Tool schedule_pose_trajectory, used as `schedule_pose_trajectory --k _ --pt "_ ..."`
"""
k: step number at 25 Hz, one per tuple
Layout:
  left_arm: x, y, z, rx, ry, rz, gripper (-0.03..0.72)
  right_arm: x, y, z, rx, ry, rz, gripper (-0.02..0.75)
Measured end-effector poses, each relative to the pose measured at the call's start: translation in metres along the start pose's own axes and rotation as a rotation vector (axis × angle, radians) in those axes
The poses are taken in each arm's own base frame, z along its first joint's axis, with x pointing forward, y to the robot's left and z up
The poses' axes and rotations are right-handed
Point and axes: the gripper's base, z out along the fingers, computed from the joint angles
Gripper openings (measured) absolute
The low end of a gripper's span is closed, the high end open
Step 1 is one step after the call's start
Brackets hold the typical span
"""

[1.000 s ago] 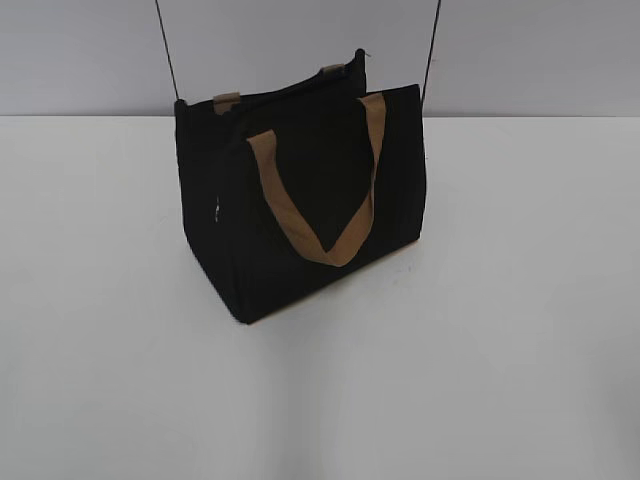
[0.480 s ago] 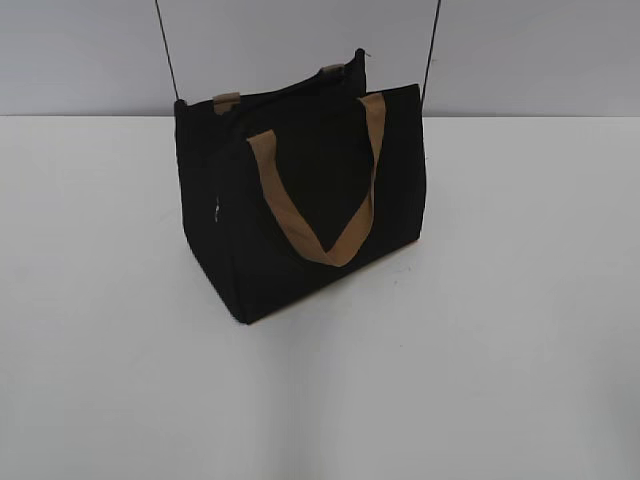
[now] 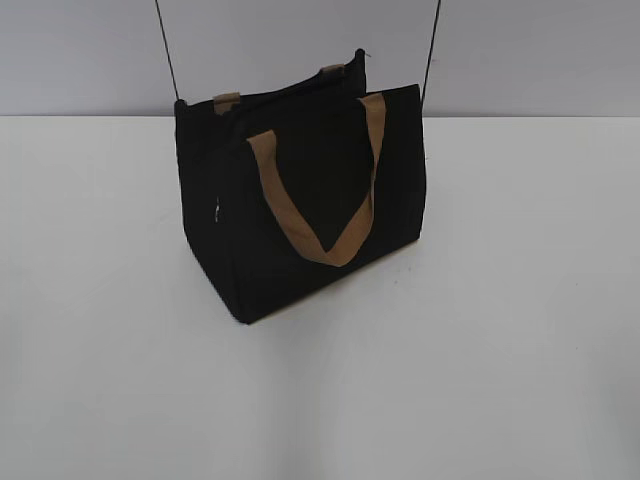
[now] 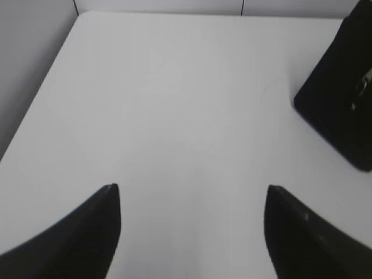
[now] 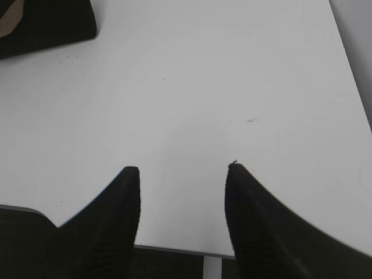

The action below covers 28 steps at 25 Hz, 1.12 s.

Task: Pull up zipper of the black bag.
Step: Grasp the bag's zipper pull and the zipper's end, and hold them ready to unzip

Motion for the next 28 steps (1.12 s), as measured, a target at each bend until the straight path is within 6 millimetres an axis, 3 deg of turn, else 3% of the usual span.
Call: schedule_pose_trajectory --k 9,14,22,28 --pt "-0.053 -0.008 0.036 0.093 -0.199 -0.109 0.538 0.000 0.000 0.000 0.000 0.000 0.000 0.368" --pt "-0.071 -0.005 0.072 0.065 -0.296 -0.108 0.532 0.000 0.000 0.000 0.000 0.000 0.000 0.368" --pt "-0.050 -0.003 0.142 0.025 -0.389 -0.140 0.531 0.000 0.000 0.000 0.000 0.000 0.000 0.368" --pt "-0.021 -0.037 0.192 0.164 -0.312 -0.009 0.531 0.000 0.000 0.000 0.000 0.000 0.000 0.368"
